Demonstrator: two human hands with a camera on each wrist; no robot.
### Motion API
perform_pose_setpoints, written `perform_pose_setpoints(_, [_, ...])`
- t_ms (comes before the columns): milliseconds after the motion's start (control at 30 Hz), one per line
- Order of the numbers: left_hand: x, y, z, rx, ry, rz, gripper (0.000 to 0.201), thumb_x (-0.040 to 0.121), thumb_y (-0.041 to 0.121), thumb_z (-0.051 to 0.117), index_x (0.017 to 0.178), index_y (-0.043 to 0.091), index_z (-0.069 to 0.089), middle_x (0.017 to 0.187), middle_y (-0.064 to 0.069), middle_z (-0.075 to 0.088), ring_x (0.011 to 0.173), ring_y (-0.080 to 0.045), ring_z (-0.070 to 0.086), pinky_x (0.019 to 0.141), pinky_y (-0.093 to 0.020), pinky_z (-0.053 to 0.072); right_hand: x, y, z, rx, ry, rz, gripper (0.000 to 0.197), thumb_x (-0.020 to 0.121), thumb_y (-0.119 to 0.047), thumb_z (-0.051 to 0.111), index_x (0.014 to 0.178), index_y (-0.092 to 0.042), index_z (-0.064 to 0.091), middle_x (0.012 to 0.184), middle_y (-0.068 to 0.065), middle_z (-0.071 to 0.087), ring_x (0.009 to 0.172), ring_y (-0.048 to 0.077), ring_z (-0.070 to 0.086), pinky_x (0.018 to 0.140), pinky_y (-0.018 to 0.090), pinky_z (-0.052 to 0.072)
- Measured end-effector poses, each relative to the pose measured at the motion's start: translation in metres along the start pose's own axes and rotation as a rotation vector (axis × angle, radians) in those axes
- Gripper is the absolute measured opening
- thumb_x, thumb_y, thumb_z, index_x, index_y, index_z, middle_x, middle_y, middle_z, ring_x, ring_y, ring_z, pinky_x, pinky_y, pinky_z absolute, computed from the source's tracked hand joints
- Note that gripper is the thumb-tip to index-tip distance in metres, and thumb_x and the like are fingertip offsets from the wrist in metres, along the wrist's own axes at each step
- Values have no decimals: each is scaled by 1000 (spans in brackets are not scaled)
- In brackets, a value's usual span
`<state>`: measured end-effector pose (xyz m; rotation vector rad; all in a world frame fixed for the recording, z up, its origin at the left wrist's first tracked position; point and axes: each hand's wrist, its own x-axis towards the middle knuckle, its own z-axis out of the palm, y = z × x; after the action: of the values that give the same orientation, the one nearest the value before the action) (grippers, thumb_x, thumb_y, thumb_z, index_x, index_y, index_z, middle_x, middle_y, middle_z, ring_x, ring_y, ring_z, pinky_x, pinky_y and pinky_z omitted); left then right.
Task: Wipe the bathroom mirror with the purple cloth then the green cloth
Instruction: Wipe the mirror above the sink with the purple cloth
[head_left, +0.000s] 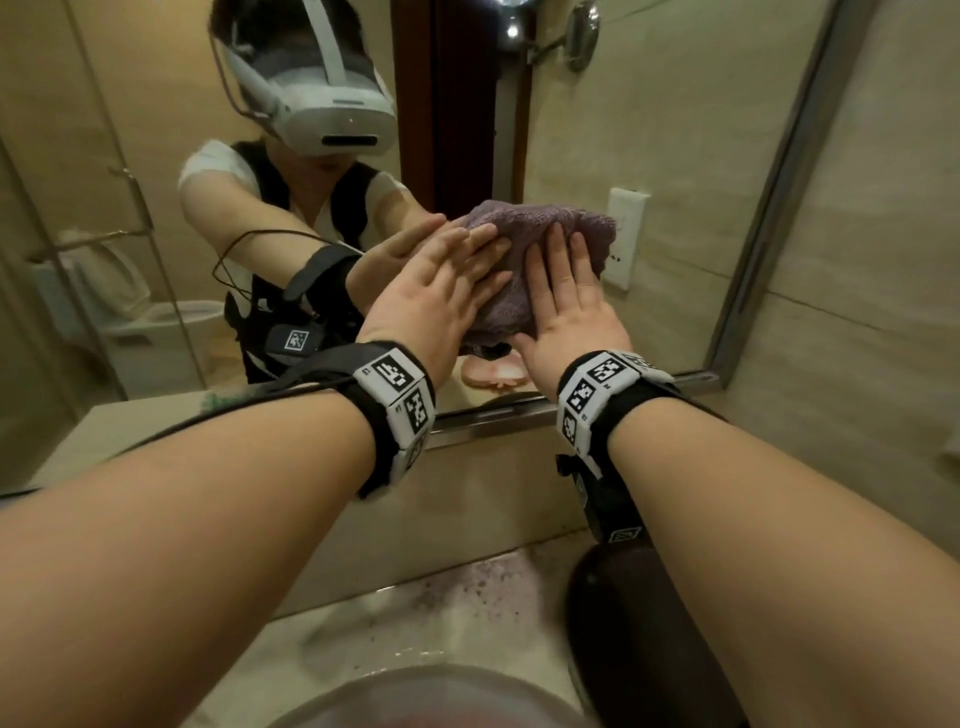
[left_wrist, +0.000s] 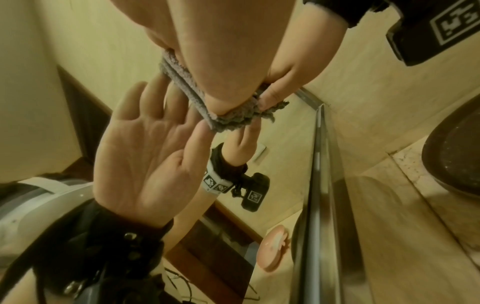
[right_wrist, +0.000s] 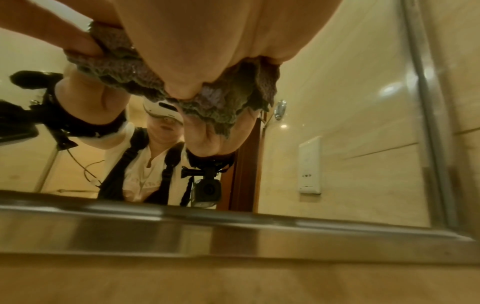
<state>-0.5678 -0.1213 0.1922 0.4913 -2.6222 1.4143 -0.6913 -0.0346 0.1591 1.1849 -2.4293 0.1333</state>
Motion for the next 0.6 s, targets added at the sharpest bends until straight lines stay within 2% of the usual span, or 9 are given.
perform_pose_setpoints(100, [27, 19, -17, -45, 19, 18, 74, 93, 48, 11, 146, 6, -19, 152, -19, -23, 139, -32, -24, 106, -44, -22, 4, 39, 4, -23, 4, 14, 88, 93, -48, 41, 145, -12, -21, 151, 9, -29, 140, 27, -25, 115, 35, -12])
perform_pose_setpoints(267, [77, 56, -44, -104, 71, 31, 92, 89, 67, 23, 148, 7, -15, 153, -20, -17, 140, -33, -21, 100, -45, -27, 9, 107, 6, -137, -25, 35, 88, 94, -50, 39, 145, -11, -21, 151, 10, -29, 140, 27, -24, 114, 34, -13])
perform_pose_setpoints(400, [108, 86, -69, -112, 70, 30, 81, 97, 57, 20, 147, 4, -16, 153, -21, -19, 139, -34, -23, 96, -44, -27, 10, 149, 7, -240, -54, 71, 87, 94, -51, 35, 144, -11, -23, 151, 10, -30, 141, 26, -24, 112, 38, -17])
perform_pose_setpoints(600, [140, 112, -96, -54, 91, 51, 72, 98, 41, 23, 147, 4, -15, 153, -21, -17, 140, -34, -21, 109, -44, -19, 11, 186, 9, -284, -112, 142, 86, 95, -50, 33, 143, -8, -25, 151, 13, -30, 141, 28, -23, 111, 39, -18])
